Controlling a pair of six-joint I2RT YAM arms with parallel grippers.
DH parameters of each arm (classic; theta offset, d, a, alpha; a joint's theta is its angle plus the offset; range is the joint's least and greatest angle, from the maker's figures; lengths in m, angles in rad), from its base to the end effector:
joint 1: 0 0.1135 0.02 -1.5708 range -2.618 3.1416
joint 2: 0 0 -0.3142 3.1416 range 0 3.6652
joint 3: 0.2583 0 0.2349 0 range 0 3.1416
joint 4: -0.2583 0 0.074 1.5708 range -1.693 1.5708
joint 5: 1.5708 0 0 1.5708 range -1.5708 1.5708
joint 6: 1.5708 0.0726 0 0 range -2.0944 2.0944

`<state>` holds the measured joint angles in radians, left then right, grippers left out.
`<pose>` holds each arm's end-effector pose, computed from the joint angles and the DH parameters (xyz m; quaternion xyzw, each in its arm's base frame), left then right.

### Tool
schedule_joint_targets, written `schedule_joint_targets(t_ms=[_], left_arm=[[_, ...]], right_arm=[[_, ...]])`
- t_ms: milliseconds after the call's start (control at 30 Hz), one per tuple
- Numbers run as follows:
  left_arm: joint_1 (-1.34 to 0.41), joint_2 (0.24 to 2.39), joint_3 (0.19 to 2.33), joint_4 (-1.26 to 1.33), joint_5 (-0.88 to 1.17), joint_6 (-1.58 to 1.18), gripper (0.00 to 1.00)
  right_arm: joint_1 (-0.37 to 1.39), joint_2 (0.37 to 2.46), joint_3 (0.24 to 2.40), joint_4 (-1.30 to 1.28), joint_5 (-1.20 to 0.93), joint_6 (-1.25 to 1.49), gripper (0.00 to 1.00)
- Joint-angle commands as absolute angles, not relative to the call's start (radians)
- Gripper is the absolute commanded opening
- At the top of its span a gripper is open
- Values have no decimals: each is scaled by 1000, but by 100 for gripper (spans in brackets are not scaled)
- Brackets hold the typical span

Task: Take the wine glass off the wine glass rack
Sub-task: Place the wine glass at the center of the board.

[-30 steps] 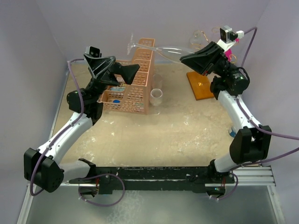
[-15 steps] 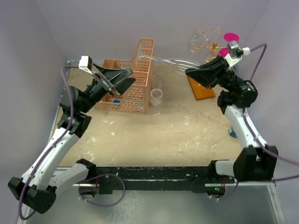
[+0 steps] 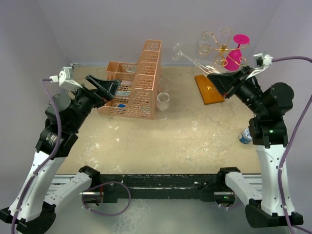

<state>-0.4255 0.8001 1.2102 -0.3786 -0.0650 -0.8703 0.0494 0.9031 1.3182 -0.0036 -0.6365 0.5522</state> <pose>0.1220 -0.0501 0.4891 -0.1762 0.6732 -0.4152 0.5860 0.1281 0.0495 0.5597 -0.1241 0.5690 0.3991 0.7082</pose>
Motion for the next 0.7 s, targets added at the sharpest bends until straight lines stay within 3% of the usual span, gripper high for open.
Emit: schedule_joint_targets(t_ms=[0, 233, 400, 667], left_arm=[[-419, 832, 1257, -432, -173, -760, 99], [-420, 842, 1237, -410, -161, -774, 99], [-420, 840, 1230, -411, -159, -775, 99], [-419, 845, 1225, -425, -173, -774, 99]], right_arm=[[47, 913, 1393, -467, -432, 366, 0], [48, 954, 1418, -791, -285, 294, 0], [124, 981, 1318, -808, -298, 313, 0], [444, 1170, 1386, -808, -92, 400, 0]])
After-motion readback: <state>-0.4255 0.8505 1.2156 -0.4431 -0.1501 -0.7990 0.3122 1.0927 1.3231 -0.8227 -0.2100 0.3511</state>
